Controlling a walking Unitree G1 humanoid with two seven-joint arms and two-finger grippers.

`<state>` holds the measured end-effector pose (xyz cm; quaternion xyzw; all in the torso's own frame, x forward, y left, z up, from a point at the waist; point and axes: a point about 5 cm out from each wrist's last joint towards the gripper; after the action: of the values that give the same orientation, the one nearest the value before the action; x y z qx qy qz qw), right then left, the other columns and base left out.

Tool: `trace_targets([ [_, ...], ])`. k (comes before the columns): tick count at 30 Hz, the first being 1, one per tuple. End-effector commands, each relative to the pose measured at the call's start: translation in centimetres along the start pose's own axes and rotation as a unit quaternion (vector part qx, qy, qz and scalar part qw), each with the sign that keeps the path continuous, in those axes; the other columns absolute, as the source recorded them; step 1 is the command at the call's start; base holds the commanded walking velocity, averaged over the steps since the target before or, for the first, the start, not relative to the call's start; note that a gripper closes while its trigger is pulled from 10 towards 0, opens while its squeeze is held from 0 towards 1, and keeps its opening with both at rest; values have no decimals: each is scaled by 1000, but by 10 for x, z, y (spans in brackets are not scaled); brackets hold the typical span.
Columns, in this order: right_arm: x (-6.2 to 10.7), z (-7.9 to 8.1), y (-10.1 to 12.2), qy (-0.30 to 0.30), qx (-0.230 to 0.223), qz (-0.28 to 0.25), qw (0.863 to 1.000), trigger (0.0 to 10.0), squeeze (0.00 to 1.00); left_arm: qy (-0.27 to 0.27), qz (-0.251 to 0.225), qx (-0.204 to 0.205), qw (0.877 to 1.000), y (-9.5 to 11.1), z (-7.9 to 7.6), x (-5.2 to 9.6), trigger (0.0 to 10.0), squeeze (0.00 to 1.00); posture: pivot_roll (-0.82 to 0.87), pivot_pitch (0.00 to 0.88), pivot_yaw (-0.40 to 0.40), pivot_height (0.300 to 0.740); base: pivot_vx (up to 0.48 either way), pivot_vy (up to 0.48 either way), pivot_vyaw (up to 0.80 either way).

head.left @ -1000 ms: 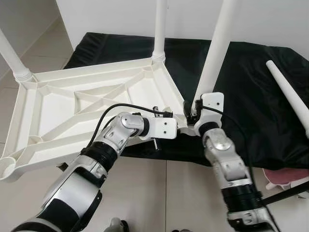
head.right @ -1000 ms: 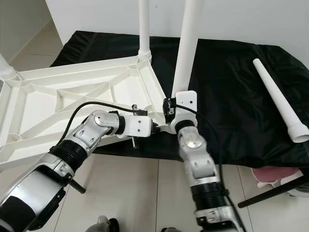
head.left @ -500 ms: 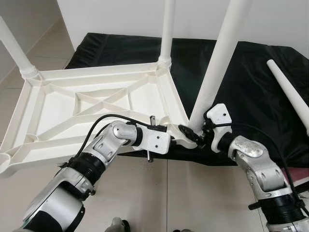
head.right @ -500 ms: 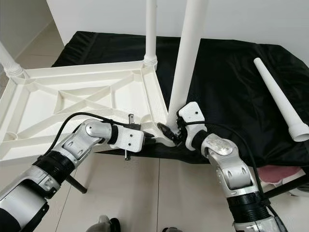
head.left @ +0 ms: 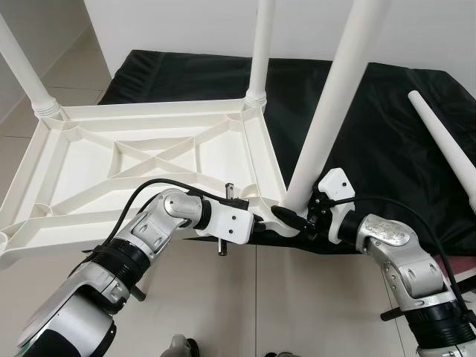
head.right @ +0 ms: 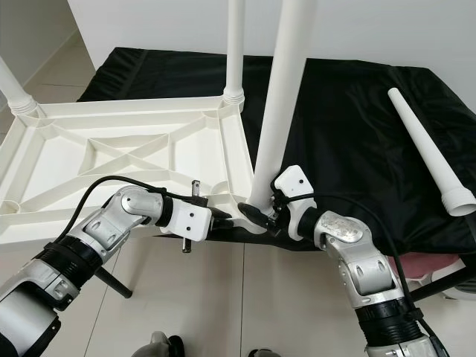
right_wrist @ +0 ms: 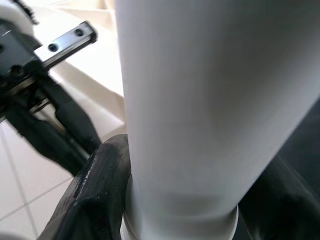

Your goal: Building children table

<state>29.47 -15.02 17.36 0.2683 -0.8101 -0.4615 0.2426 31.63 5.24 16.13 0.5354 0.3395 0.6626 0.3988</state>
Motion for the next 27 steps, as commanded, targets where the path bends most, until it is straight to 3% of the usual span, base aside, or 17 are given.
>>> trace_targets([
  [1, -5, 0, -30, -67, -33, 95, 993, 0, 0, -164, -36, -54, 984, 31, -19, -11, 0, 0, -24, 143, -8, 740, 0, 0, 0],
  [7, -10, 0, -39, -127, -49, 133, 982, 0, 0, -157, -51, -50, 985, 38, -16, -16, 0, 0, -24, 144, -6, 740, 0, 0, 0],
  [8, -14, 1, -47, -179, -68, 164, 968, 0, 0, -151, -61, -48, 985, 45, -14, -20, 0, 0, -25, 145, -5, 740, 0, 0, 0],
  [9, -14, 1, -47, -179, -68, 164, 968, 0, 0, -151, -61, -48, 985, 45, -14, -20, 0, 0, -25, 145, -5, 740, 0, 0, 0],
  [10, -17, 2, -53, -246, -92, 192, 945, 0, 0, -141, -71, -48, 986, 52, -10, -25, 0, 0, -26, 147, -3, 740, 0, 0, 0],
  [11, -17, 2, -53, -246, -92, 192, 945, 0, 0, -141, -71, -48, 986, 52, -10, -25, 0, 0, -26, 147, -3, 740, 0, 0, 0],
  [12, -20, 5, -58, -294, -115, 215, 924, 0, 0, -133, -79, -48, 987, 59, -6, -30, 0, 0, -25, 147, -2, 740, 0, 0, 0],
  [14, -20, 5, -58, -294, -115, 215, 924, 0, 0, -133, -79, -48, 987, 59, -6, -30, 0, 0, -25, 147, -2, 740, 0, 0, 0],
  [16, -24, 10, -59, -364, -155, 231, 889, 0, 0, -120, -88, -46, 988, 69, 0, -36, 0, 0, -24, 149, 2, 740, 0, 0, 0],
  [17, -24, 11, -58, -381, -163, 231, 880, 0, 0, -117, -89, -45, 988, 71, 1, -37, 0, 0, -24, 149, 2, 740, 0, 0, 0],
  [22, -24, 10, -55, -400, -161, 227, 873, 0, 0, -118, -89, -45, 988, 71, 1, -38, 0, 0, -24, 149, 3, 740, 0, 0, 0],
  [23, -26, 7, -48, -395, -138, 205, 885, 7451, 0, -124, -88, -44, 987, 69, -1, -37, 0, 0, -23, 148, 1, 740, 0, 0, 0],
  [25, -28, 6, -44, -387, -128, 193, 892, 7451, 0, -126, -87, -43, 987, 68, -2, -37, 0, 0, -23, 148, 1, 740, 0, 0, 0],
  [26, -31, 6, -39, -368, -117, 175, 906, 10000, 0, -128, -86, -42, 987, 66, -2, -37, 0, 0, -22, 146, 0, 740, 0, 0, 0],
  [27, -31, 6, -39, -368, -117, 175, 906, 10000, 0, -128, -86, -42, 987, 66, -2, -37, 0, 0, -22, 146, 0, 740, 0, 0, 0],
])
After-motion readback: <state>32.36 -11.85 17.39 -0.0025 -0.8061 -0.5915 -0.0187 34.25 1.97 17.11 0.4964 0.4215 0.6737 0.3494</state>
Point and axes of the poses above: a point about 5 cm out from each wrist's last joint towards the gripper, its own x axis pointing back from the gripper into the wrist, its own y axis along the axis of the wrist's last joint, z = x × y, and after that the axes turned 13 degrees about x, right-handed
